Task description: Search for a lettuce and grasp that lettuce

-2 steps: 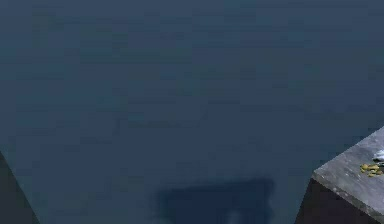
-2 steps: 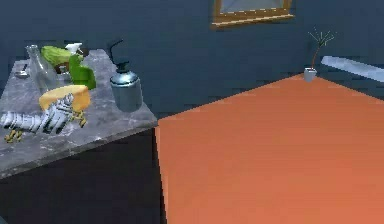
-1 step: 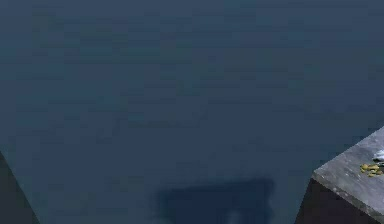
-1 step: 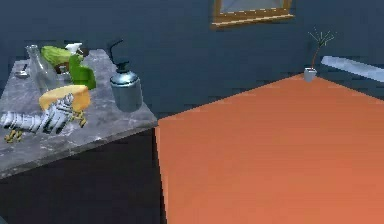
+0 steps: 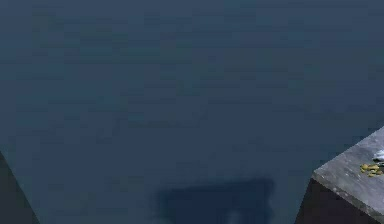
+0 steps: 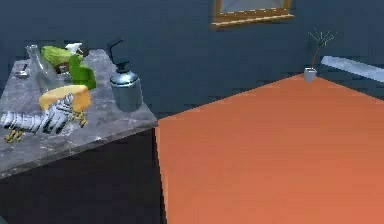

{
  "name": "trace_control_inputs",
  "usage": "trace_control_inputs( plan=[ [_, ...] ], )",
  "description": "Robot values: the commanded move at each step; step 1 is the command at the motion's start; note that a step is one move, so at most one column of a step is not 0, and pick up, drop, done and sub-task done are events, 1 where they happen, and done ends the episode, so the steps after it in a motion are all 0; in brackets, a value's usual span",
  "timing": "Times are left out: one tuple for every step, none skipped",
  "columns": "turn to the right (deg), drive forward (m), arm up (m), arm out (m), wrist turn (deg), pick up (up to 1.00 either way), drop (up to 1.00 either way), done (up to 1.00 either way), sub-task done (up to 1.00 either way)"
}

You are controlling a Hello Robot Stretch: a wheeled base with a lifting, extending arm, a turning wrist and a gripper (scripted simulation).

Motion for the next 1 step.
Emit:
trace_control_inputs(
  plan=[
    [45.0, 0.0, 0.0, 0.0, 0.0, 0.0, 0.0, 0.0, 0.0]
  ],
)
